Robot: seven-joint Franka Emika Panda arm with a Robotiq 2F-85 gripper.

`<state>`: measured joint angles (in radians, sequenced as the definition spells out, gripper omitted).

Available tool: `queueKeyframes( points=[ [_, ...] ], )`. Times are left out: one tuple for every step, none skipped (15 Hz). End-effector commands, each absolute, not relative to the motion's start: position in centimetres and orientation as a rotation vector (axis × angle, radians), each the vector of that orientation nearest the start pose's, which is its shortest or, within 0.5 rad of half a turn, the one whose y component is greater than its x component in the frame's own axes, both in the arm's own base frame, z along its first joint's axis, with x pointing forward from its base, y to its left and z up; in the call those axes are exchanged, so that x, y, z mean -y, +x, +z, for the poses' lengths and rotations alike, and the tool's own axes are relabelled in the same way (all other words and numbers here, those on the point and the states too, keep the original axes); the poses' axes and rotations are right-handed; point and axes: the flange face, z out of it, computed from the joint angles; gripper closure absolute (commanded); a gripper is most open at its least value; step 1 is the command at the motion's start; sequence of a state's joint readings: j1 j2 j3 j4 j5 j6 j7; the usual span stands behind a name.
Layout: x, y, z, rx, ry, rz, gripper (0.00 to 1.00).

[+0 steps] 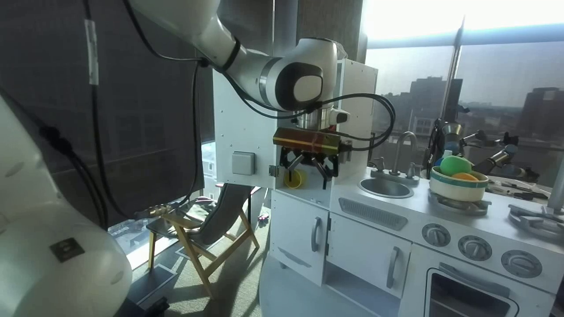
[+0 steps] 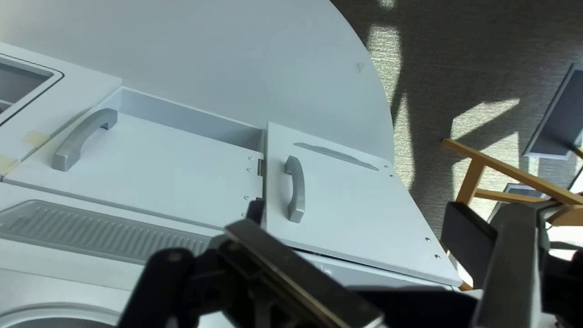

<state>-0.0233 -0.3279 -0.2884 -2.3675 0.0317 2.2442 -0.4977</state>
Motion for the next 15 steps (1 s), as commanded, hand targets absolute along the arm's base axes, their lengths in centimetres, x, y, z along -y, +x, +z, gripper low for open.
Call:
queueKeyframes(
  points=[
    [9.7,45.5,48.5,0.393,-3.033,-0.402,0.0],
    [8.3,45.7,49.5,0.38,-3.015,-0.428,0.0],
    [7.1,45.6,51.2,0.343,-3.015,-0.467,0.0],
    [6.2,45.7,52.2,0.329,-3.009,-0.495,0.0],
    [5.6,45.5,54.4,0.247,-2.983,-0.593,0.0],
    [5.1,45.5,55.8,0.202,-2.974,-0.646,0.0],
    [4.7,45.4,57.7,0.158,-2.96,-0.701,0.0],
    [4.4,45.3,59.2,0.119,-2.943,-0.764,0.0],
    [4.0,45.2,61.0,0.083,-2.918,-0.824,0.0],
    [3.5,45.0,62.4,0.054,-2.891,-0.889,0.0],
    [2.5,45.2,63.8,0.054,-2.86,-0.967,0.0],
    [2.0,45.3,64.9,0.041,-2.836,-1.044,0.0],
    [0.8,45.9,65.9,0.07,-2.814,-1.129,0.0],
    [-0.1,46.2,66.7,0.106,-2.792,-1.211,0.0],
    [-1.3,46.7,67.4,0.167,-2.786,-1.292,0.0]
  ],
)
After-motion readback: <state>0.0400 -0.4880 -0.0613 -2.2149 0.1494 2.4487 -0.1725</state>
